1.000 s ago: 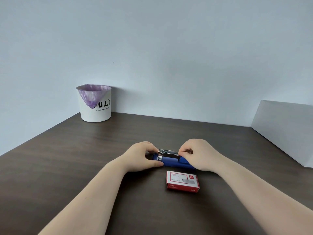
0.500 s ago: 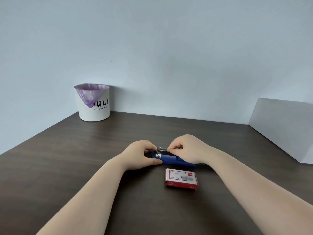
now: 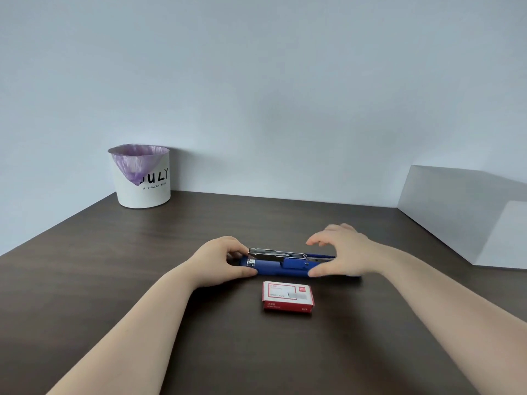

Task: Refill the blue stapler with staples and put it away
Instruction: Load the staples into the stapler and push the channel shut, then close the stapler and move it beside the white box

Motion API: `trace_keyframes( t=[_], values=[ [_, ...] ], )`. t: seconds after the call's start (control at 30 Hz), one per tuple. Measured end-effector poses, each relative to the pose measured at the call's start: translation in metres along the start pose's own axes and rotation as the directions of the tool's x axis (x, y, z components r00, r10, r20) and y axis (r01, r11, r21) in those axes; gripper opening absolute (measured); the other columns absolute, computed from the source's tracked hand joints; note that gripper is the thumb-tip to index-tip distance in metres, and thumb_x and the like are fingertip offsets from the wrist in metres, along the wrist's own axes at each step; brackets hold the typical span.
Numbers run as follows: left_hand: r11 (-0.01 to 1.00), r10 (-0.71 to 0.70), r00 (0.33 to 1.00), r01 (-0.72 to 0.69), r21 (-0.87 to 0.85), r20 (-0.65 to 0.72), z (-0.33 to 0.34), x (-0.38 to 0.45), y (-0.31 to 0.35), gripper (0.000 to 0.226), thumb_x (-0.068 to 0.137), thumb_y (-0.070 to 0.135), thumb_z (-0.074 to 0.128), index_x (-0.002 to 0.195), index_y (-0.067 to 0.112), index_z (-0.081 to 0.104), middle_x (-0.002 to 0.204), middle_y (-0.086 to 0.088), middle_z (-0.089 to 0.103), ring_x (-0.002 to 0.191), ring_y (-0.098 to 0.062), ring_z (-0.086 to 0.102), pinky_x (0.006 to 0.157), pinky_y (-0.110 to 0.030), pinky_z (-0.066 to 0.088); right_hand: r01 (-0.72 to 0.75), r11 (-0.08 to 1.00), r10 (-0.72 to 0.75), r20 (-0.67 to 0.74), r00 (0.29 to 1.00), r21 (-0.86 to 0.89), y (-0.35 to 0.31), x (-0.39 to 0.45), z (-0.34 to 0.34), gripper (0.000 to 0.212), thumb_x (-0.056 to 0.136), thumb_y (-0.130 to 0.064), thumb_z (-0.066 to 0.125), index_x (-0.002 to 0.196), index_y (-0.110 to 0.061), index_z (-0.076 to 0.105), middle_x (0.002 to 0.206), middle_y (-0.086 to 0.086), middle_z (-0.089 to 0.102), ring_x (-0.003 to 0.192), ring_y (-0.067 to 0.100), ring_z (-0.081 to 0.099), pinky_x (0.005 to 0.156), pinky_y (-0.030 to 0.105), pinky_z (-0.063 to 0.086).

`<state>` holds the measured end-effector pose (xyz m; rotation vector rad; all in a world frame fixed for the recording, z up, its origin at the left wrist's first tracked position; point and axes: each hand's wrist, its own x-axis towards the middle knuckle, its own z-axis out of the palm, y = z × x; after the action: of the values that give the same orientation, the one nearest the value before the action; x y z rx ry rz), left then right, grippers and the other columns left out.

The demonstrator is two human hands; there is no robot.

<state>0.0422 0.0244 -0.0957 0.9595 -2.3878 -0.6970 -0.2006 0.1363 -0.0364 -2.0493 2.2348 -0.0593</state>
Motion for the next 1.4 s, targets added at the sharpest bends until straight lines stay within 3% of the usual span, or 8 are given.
trace_keyframes(
  t=[0.2,0.33,0.43,0.6,0.8,1.0,1.23,1.4],
  values=[
    [1.000,0.003,1.000,-0.003,0.015,0.000,-0.001,-0.002,0.004,0.022,0.066,0.041,0.078,0.077,0.041,0.059,0.096,0.004,0.063,0.090,-0.012,0.061,0.088,-0.028,0.050,-0.060,0.998,0.059,0.085,0.995,0.009,0.027,-0.002,0.011,0.020,0.081,-0.046,0.061,0.096,-0.033,0.055,0.097,-0.009,0.056,0.099,0.018,0.052,0.090,0.038,0.042],
    [1.000,-0.004,1.000,0.004,0.016,-0.014,-0.001,-0.002,0.002,0.024,0.065,0.042,0.079,0.074,0.042,0.057,0.096,0.004,0.063,0.090,-0.011,0.061,0.087,-0.025,0.049,-0.047,0.995,0.049,-0.019,0.999,0.087,0.021,-0.001,-0.003,0.021,0.073,-0.044,0.070,0.083,-0.033,0.056,0.082,-0.015,0.056,0.082,0.014,0.057,0.078,0.034,0.049],
    [1.000,-0.013,1.000,0.014,0.012,-0.009,0.000,0.000,0.000,0.024,0.064,0.043,0.079,0.075,0.041,0.058,0.095,0.006,0.063,0.089,-0.010,0.061,0.086,-0.025,0.049,0.007,0.993,0.012,-0.160,0.987,0.114,0.009,-0.001,-0.022,0.032,0.065,-0.033,0.080,0.091,-0.025,0.062,0.082,-0.012,0.060,0.079,0.015,0.058,0.066,0.028,0.045],
    [1.000,-0.025,0.999,0.025,0.010,-0.020,0.001,0.000,-0.001,0.026,0.063,0.042,0.080,0.078,0.038,0.059,0.093,0.008,0.062,0.087,-0.009,0.060,0.079,-0.017,0.046,0.206,0.897,-0.033,-0.405,0.914,0.391,-0.030,0.005,-0.034,0.050,0.065,-0.022,0.084,0.109,-0.023,0.060,0.096,-0.006,0.063,0.093,0.019,0.061,0.076,0.022,0.045],
    [0.999,-0.035,0.999,0.035,0.014,-0.020,0.000,0.000,-0.001,0.030,0.063,0.042,0.080,0.087,0.031,0.066,0.095,0.004,0.063,0.087,-0.010,0.060,0.083,-0.023,0.049,0.278,0.884,-0.154,-0.328,0.932,0.376,-0.067,0.021,-0.012,0.047,0.073,-0.021,0.078,0.117,-0.020,0.062,0.112,-0.001,0.069,0.100,0.012,0.063,0.088,0.021,0.047],
    [0.999,-0.022,1.000,0.022,0.023,-0.018,-0.001,-0.001,0.001,0.025,0.063,0.043,0.079,0.071,0.044,0.055,0.090,0.004,0.061,0.085,-0.012,0.060,0.082,-0.029,0.051,0.276,0.937,-0.221,-0.249,0.943,0.215,-0.070,0.025,0.005,0.037,0.081,-0.027,0.068,0.117,-0.020,0.063,0.115,-0.002,0.066,0.097,0.011,0.060,0.085,0.024,0.048],
    [0.999,-0.037,0.999,0.037,0.010,-0.022,0.000,-0.001,0.001,0.023,0.066,0.041,0.078,0.075,0.040,0.057,0.086,0.011,0.057,0.083,-0.007,0.058,0.078,-0.020,0.046,0.129,0.948,-0.090,-0.146,0.985,0.292,-0.025,0.014,0.024,0.039,0.086,-0.035,0.062,0.124,-0.024,0.059,0.120,-0.005,0.065,0.104,0.012,0.061,0.088,0.023,0.044],
    [0.998,-0.060,0.998,0.061,0.026,-0.035,0.001,-0.003,0.004,0.031,0.068,0.038,0.076,0.095,0.031,0.064,0.088,0.013,0.059,0.086,-0.006,0.058,0.082,-0.021,0.048,0.128,0.909,-0.016,-0.274,0.962,0.397,-0.014,0.012,0.047,0.036,0.085,-0.038,0.062,0.117,-0.023,0.063,0.112,-0.008,0.067,0.096,0.009,0.058,0.084,0.022,0.041]
  ],
)
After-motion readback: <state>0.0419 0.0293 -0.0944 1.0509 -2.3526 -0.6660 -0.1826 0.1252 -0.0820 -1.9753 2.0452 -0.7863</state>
